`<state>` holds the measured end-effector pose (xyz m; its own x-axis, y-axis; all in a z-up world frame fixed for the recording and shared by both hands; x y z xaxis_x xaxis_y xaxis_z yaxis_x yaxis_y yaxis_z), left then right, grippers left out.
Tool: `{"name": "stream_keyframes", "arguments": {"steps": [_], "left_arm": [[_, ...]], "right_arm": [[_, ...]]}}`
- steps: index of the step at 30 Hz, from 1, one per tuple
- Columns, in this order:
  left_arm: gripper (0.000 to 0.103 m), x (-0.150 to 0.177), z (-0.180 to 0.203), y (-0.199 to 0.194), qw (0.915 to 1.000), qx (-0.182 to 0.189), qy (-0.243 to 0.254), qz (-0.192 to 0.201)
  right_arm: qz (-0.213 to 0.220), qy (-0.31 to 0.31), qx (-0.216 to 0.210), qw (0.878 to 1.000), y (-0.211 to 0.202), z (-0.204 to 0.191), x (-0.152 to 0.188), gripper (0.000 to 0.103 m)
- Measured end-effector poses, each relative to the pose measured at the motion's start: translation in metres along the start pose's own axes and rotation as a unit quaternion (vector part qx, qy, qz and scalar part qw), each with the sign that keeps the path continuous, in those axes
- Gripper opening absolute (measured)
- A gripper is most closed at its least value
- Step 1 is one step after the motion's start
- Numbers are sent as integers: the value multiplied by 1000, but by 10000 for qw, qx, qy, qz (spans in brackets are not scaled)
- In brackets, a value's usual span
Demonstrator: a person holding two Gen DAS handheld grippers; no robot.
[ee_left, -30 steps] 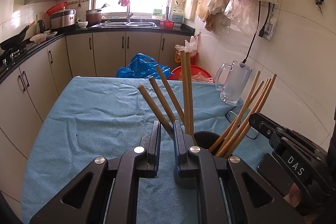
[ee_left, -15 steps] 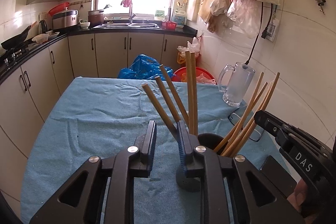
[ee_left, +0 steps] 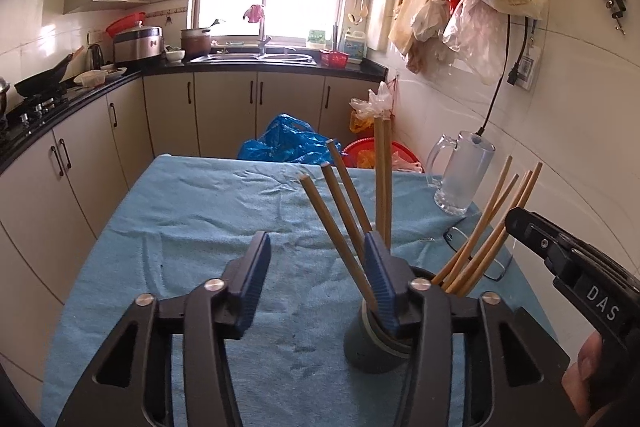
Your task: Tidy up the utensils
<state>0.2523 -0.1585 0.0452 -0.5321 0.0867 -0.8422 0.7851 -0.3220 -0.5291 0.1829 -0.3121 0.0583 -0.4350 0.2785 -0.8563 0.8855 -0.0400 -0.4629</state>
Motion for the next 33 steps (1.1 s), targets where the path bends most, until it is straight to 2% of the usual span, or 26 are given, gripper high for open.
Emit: {"name": "stream_keyframes", "arguments": {"steps": [3, 5, 8, 14, 16, 20, 22, 26, 33], "left_arm": [[59, -2, -4, -4, 9999, -114, -28, 69], [66, -3, -6, -6, 9998, -167, -72, 110], [77, -5, -11, -11, 9993, -280, -168, 202], [93, -13, -20, -31, 9953, -718, -220, 611], [96, -16, -22, -40, 9929, -891, -193, 759], [103, -18, -26, -64, 9872, -1212, -58, 1039], [103, -15, -27, -74, 9853, -1317, -1, 1085], [103, 3, -27, -92, 9826, -1586, 258, 933], [103, 52, -22, -127, 9837, -1515, 691, 686]], "right_arm": [[81, -34, 84, 9999, -4, 1, -3, 44], [145, -46, 113, 9998, -8, 1, -6, 60], [305, -40, 221, 9993, -15, 4, -10, 76], [553, 4, 628, 9965, -30, 13, -19, 102], [555, -80, 903, 9943, -34, 16, -21, 103], [456, -181, 1152, 9921, -38, 21, -20, 103], [449, -170, 1213, 9915, -44, 25, -16, 103], [407, -192, 1246, 9912, -58, 28, -3, 103], [317, -369, 1110, 9926, -98, 23, 35, 103]]}}
Point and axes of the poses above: each gripper's, at about its wrist camera, not at the fingertips, and y roughly the way its jaws point, z to its right, x to its underside, the point moved 6 cm from there along y, roughly the way its jaws point, and after that the axes turned 2 degrees about -x, right-handed, at the moved point
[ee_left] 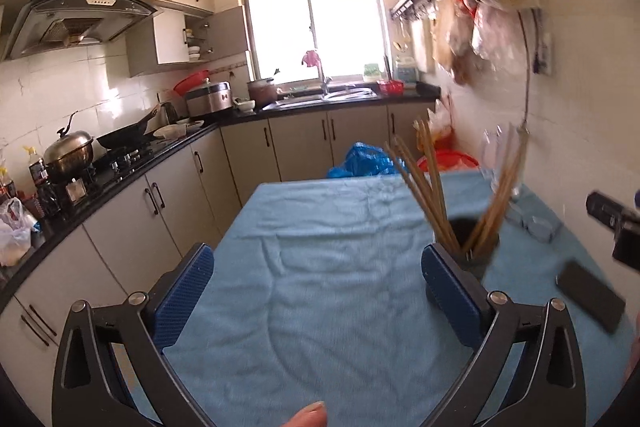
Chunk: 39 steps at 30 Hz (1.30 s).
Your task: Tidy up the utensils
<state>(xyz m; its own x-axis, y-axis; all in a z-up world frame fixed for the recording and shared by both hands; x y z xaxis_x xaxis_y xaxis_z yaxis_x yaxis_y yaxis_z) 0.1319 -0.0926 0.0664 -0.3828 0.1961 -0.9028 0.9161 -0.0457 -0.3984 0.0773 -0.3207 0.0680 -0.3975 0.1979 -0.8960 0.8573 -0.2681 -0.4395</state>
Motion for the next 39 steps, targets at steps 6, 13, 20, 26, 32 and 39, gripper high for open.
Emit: {"name": "stream_keyframes", "arguments": {"steps": [6, 13, 20, 26, 32, 39], "left_arm": [[103, 40, -13, -43, 9996, -278, 30, -56], [103, 78, -18, -66, 9987, -100, -310, -386], [103, 102, -15, -66, 9980, -44, -242, -587], [103, 104, -17, -58, 9974, -95, -240, -675], [103, 109, -14, -54, 9969, -52, -211, -754], [103, 112, -13, -50, 9962, -4, -206, -842]], "right_arm": [[-168, 24, -97, 9998, -36, 6, 41, 103], [-579, 126, -37, 9982, -70, 2, 97, 103], [-610, -46, 113, 9981, -82, -12, 117, 103], [-580, -263, 137, 9979, -78, -25, 118, 103], [-706, -364, 80, 9968, -75, -32, 125, 103], [-780, -362, 52, 9963, -71, -33, 127, 103]]}}
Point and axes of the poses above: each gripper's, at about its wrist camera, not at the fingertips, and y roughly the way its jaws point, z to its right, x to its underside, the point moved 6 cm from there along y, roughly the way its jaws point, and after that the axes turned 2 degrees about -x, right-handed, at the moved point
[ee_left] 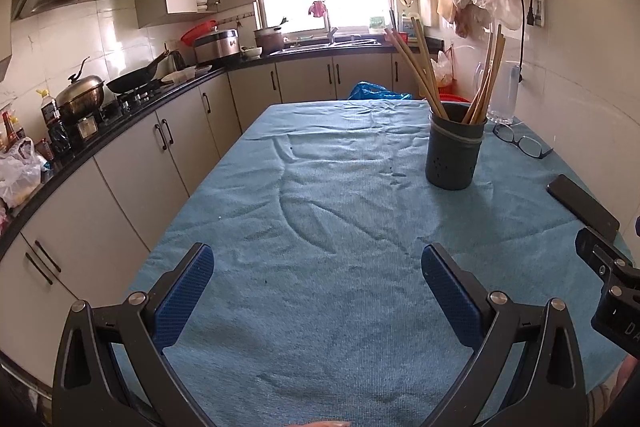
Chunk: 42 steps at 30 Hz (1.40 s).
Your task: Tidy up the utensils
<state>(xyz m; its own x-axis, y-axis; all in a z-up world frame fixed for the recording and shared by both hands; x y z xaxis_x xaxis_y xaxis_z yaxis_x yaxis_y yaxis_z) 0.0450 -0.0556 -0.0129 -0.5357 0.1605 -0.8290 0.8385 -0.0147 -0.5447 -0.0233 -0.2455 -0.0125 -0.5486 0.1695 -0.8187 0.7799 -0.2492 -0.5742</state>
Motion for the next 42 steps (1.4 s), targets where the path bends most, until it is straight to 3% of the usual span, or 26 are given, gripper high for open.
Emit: {"name": "stream_keyframes", "arguments": {"steps": [42], "left_arm": [[103, 13, -1, 13, 9996, 60, -58, -264]], "right_arm": [[-358, -11, -166, 9992, 13, -8, 14, 103]]}}
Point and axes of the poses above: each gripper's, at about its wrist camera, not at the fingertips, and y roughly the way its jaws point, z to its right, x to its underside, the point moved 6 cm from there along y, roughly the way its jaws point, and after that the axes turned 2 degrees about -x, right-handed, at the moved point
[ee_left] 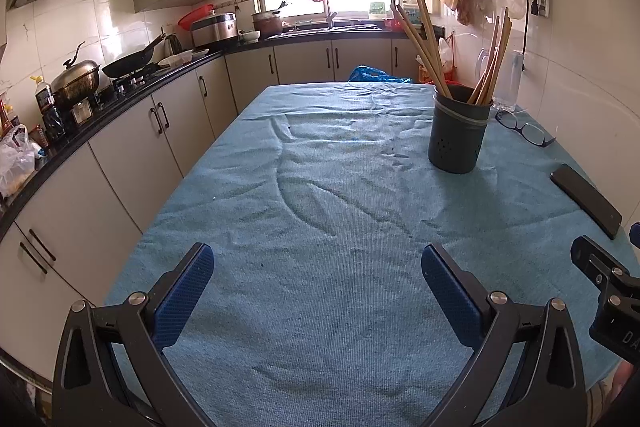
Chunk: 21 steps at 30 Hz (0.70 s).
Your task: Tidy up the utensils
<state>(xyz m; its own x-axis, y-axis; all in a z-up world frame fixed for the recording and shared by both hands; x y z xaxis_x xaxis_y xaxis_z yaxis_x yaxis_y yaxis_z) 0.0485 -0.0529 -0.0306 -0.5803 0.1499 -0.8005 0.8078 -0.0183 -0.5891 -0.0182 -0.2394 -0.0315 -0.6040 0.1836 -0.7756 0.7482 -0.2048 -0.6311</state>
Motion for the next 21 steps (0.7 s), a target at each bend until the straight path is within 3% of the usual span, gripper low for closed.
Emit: {"name": "stream_keyframes", "arguments": {"steps": [21], "left_arm": [[103, 1, 1, 1, 10000, 7, 11, -15]], "right_arm": [[-70, -1, -24, 10000, 4, -2, 2, 103]]}}
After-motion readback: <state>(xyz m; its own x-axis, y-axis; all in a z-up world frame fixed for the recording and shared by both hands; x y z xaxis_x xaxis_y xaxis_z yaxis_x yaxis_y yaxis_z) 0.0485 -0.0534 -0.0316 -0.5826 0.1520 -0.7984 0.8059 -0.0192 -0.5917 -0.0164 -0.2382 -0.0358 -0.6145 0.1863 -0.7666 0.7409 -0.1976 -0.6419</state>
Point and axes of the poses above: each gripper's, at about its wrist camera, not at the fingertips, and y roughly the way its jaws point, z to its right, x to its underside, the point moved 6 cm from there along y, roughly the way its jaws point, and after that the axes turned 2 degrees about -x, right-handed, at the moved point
